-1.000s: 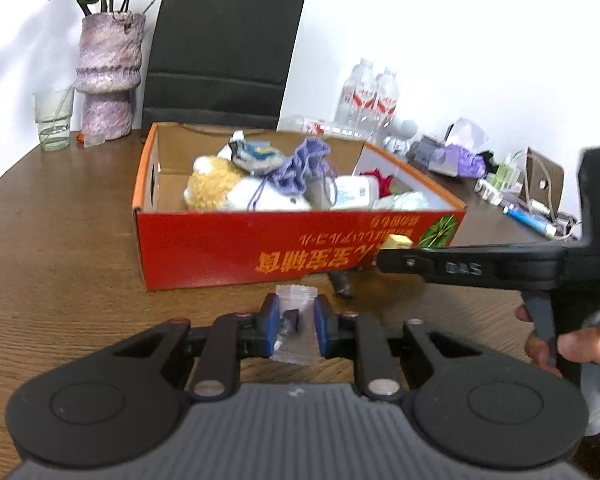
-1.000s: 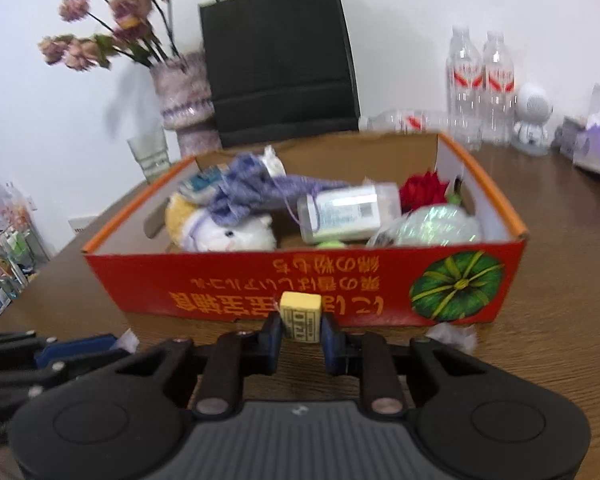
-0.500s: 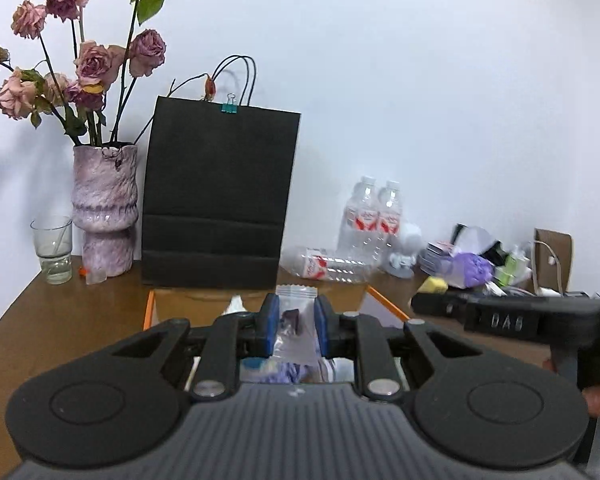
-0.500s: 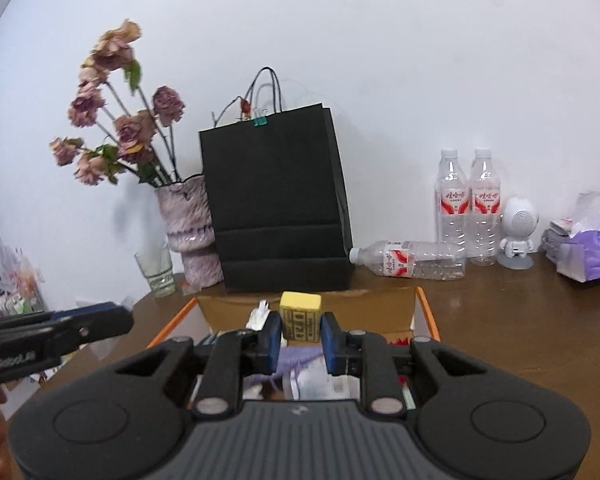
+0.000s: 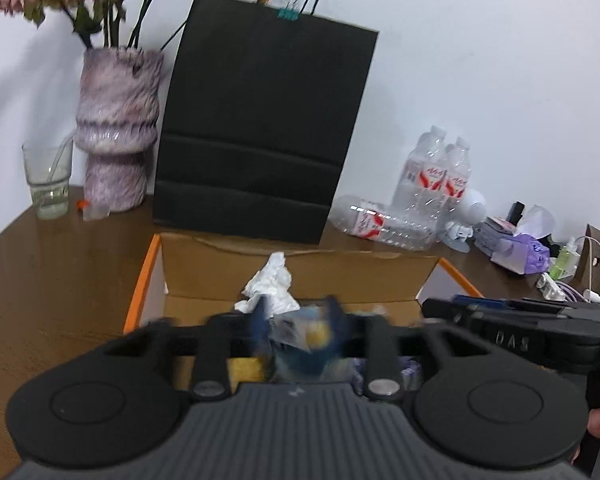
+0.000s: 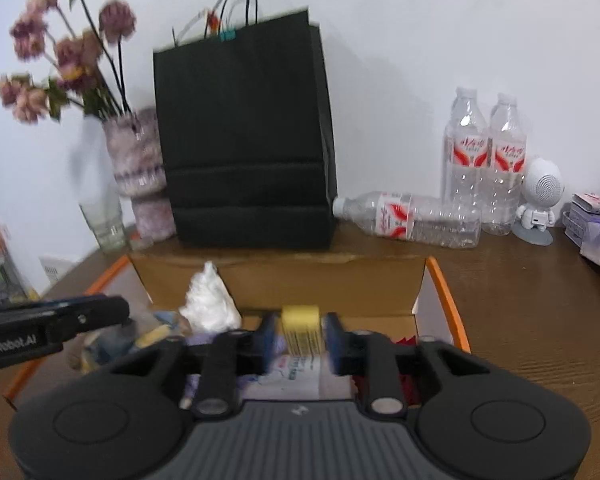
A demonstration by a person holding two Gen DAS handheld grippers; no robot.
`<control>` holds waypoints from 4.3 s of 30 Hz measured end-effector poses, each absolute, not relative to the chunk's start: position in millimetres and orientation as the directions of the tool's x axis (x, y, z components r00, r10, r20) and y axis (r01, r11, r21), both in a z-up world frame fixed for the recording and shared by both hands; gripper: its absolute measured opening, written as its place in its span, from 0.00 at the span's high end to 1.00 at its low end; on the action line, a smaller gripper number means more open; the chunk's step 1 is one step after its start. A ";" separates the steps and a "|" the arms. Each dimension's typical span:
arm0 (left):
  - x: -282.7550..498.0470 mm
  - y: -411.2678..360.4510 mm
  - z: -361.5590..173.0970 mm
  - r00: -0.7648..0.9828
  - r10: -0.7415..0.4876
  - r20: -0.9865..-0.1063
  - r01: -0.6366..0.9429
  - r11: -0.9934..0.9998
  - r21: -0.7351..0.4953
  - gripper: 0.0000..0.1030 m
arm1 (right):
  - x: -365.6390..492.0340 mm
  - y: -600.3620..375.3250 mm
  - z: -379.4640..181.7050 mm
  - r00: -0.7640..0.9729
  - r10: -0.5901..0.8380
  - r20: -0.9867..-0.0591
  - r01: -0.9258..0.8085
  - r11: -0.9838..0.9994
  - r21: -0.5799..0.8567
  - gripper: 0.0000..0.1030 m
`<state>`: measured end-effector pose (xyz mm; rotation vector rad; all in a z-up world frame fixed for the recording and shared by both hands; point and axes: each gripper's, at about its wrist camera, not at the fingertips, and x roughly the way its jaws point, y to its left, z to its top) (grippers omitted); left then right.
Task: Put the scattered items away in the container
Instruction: 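Carry the packet and yellow block over the box and open both grippers, then grasp the small black item with the left gripper, then grasp the last small clear packet with the right gripper, then carry the black item and packet over the box and open both grippers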
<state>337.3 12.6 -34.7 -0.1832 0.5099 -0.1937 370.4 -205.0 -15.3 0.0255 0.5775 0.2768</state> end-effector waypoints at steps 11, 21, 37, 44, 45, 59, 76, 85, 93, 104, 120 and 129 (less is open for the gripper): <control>296.1 -2.4 -8.7 0.902 -0.205 -0.381 0.161 0.977 -0.143 0.00 | 330.9 -219.7 4.4 0.836 0.266 -0.480 -0.263 0.962 0.075 0.11; 224.0 -12.8 -19.0 0.860 -0.289 -0.421 0.278 0.956 -0.089 0.00 | 240.7 -274.2 5.3 0.825 0.296 -0.482 -0.293 0.952 0.083 0.11; 232.3 -61.1 -82.9 0.736 -0.255 -0.627 0.266 0.961 -0.080 0.29 | 238.0 -269.9 -65.8 0.738 0.233 -0.634 -0.292 0.956 0.011 0.39; 249.2 -67.5 -95.1 0.711 -0.243 -0.660 0.237 0.966 -0.100 0.45 | 255.3 -268.6 -67.6 0.726 0.248 -0.642 -0.296 0.955 0.033 0.39; 249.9 -69.8 -95.5 0.718 -0.231 -0.656 0.235 0.968 -0.084 0.48 | 256.8 -267.2 -69.1 0.726 0.241 -0.644 -0.293 0.956 0.028 0.39; 227.3 -76.8 -97.5 0.739 -0.238 -0.630 0.281 0.959 -0.033 0.87 | 231.9 -251.7 -77.5 0.761 0.217 -0.611 -0.319 0.946 -0.061 0.70; 186.2 -61.5 -78.0 0.786 -0.318 -0.530 0.332 0.941 -0.072 0.87 | 198.0 -254.0 -58.4 0.767 0.334 -0.549 -0.377 0.926 0.036 0.93; 189.3 -51.1 -82.6 0.786 -0.301 -0.540 0.302 0.949 -0.090 0.87 | 223.5 -250.7 -63.3 0.772 0.254 -0.583 -0.298 0.954 0.021 0.44; 190.5 -37.6 -86.2 0.797 -0.272 -0.539 0.268 0.959 -0.089 0.87 | 241.6 -243.1 -75.0 0.738 0.211 -0.641 -0.219 0.973 0.069 0.76; 166.7 -21.7 -50.8 0.849 -0.300 -0.434 0.287 0.953 -0.095 0.87 | 194.3 -254.7 -22.8 0.790 0.310 -0.529 -0.300 0.948 0.108 0.78; 284.2 -11.2 10.6 0.923 -0.202 -0.328 0.168 0.977 -0.130 0.87 | 320.3 -217.5 29.6 0.847 0.346 -0.403 -0.301 0.938 0.172 0.78; 353.3 4.8 -45.5 0.839 -0.186 -0.511 0.100 0.977 -0.190 0.32 | 382.7 -205.2 -27.6 0.797 0.196 -0.572 -0.210 0.977 0.043 0.44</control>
